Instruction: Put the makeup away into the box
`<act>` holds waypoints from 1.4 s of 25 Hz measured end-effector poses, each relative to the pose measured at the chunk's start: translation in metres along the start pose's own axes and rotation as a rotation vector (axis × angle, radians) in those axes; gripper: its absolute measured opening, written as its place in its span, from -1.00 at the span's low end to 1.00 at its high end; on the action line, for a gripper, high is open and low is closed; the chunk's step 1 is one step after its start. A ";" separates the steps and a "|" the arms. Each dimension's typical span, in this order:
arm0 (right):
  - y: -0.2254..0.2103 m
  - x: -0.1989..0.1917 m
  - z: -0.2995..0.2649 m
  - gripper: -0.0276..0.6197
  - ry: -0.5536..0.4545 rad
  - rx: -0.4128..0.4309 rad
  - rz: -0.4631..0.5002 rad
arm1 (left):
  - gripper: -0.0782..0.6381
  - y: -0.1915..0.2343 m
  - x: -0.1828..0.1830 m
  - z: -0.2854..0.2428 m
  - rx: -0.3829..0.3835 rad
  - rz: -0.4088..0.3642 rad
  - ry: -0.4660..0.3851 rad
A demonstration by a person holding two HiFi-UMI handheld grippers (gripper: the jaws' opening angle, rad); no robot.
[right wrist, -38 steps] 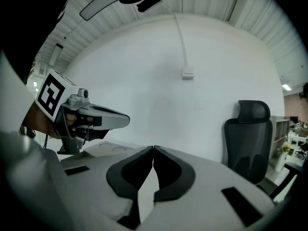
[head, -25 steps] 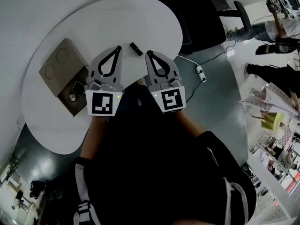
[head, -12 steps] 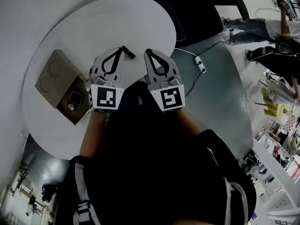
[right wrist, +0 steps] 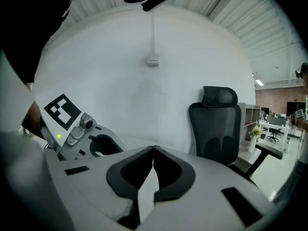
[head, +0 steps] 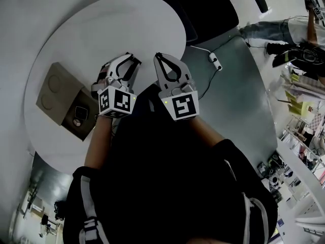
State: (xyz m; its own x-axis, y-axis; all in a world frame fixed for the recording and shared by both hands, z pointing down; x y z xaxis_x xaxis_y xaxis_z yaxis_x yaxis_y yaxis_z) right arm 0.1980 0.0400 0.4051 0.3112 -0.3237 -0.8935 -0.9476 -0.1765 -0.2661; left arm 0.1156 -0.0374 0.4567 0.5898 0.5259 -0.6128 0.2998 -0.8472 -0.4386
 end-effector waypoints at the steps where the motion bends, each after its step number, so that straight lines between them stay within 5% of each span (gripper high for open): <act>1: -0.001 0.000 0.000 -0.84 0.000 -0.004 -0.002 | -0.40 -0.002 -0.002 -0.004 -0.022 -0.019 0.012; 17: -0.017 0.003 0.003 -0.84 0.002 -0.062 -0.032 | -0.11 -0.023 -0.022 -0.043 -0.298 -0.208 0.158; 24: -0.020 0.006 0.010 -0.84 -0.004 -0.080 -0.036 | -0.11 -0.021 -0.018 -0.051 -0.364 -0.157 0.156; 35: -0.013 0.003 0.009 -0.84 -0.003 -0.077 -0.032 | -0.51 -0.034 -0.044 -0.050 -0.404 -0.139 0.311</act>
State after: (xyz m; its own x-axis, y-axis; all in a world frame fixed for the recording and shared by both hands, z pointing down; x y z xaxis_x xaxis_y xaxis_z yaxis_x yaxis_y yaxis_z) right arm 0.2105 0.0494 0.4024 0.3413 -0.3139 -0.8860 -0.9287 -0.2583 -0.2662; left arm 0.1173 -0.0358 0.5311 0.7000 0.6402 -0.3165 0.6198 -0.7648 -0.1760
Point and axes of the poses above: the fingertips, and each gripper's own axes: z backward along the fingers, y to its left, x out of its top, the point moved 5 cm from there along z, backward along the fingers, and after that the axes turned 14 degrees about -z, right-handed, at the moved point
